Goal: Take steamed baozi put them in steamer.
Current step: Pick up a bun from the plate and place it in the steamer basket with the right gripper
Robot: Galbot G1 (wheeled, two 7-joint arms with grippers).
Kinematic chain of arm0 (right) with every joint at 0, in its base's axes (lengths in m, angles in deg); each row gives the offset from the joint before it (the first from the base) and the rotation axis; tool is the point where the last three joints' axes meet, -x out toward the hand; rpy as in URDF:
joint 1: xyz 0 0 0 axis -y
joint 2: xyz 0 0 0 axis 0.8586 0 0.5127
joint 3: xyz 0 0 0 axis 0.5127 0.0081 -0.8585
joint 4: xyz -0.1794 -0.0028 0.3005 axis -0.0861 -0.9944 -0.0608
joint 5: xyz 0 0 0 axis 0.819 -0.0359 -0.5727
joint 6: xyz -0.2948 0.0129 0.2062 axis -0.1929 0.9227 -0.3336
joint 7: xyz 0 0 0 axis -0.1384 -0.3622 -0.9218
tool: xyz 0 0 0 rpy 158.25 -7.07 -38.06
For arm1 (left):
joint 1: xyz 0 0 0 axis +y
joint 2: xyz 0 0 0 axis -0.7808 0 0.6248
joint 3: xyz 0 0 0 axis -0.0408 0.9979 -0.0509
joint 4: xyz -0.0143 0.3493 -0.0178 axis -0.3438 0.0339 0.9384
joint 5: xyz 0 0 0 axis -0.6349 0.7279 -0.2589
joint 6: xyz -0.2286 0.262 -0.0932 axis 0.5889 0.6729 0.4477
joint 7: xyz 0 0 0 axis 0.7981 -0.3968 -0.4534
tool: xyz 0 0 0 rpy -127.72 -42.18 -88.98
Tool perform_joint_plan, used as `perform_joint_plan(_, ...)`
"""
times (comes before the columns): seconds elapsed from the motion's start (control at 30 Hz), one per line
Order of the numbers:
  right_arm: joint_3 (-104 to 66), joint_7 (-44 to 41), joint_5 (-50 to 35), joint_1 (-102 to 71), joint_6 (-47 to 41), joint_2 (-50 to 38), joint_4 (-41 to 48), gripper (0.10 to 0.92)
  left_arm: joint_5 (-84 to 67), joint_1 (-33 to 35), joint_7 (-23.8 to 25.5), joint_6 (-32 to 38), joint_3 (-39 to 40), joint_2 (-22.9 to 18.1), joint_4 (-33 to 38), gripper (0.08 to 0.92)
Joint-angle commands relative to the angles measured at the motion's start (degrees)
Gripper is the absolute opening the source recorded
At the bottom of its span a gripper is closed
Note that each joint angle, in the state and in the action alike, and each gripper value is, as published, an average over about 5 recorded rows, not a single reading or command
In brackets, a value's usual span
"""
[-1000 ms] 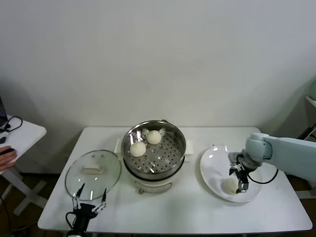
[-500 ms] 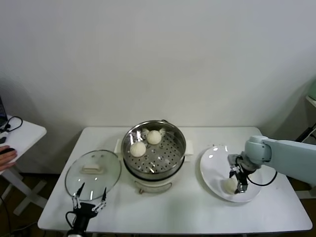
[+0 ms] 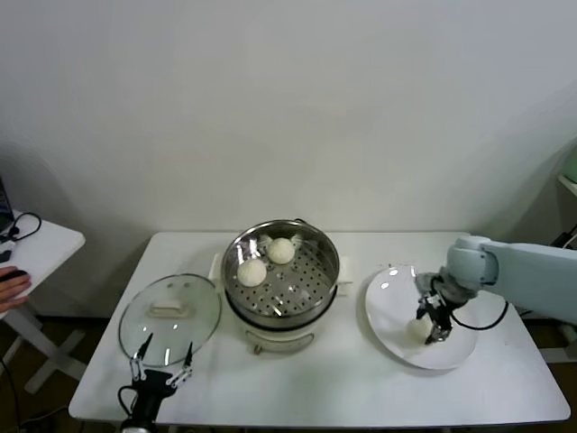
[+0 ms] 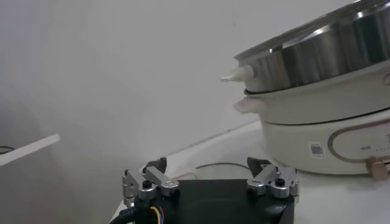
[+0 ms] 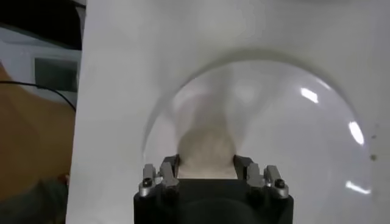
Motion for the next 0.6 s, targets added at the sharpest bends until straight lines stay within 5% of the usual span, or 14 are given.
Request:
perform_joint_plan(0.03, 14.89, -6.03, -4.32, 33.07, 8.05, 5.25, -7.01, 0.611, 0.09, -0.06, 0.05, -0.08, 0.08, 0.12, -0.03, 0.823)
perform_joint_plan(0.27, 6.70, -7.33, -5.56, 38.52, 16.01, 12.52, -7.27, 0.611, 0.21, 0.07, 0.09, -0.12, 0.12, 0.32, -0.02, 0.823)
perform_joint_plan(0.6, -6.24, 2.53, 1.30, 31.09, 24.14, 24.45, -15.89, 0.590, 0.60, 0.54, -0.30, -0.51, 0.24, 0.04, 0.42, 0.823)
